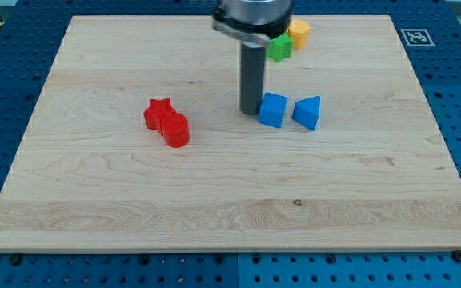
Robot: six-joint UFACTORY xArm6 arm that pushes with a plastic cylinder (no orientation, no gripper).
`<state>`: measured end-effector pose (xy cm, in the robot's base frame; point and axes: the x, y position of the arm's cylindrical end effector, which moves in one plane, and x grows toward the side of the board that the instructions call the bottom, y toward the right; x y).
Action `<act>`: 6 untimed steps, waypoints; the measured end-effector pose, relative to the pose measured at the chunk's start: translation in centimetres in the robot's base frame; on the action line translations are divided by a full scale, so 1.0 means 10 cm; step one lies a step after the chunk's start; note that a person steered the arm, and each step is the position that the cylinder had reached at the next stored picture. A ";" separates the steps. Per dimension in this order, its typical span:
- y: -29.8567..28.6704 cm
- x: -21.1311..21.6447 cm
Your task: Place your arm vertically above the blue blocks
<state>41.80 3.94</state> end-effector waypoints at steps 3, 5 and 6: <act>0.17 -0.53; 0.76 -1.16; 0.77 -1.20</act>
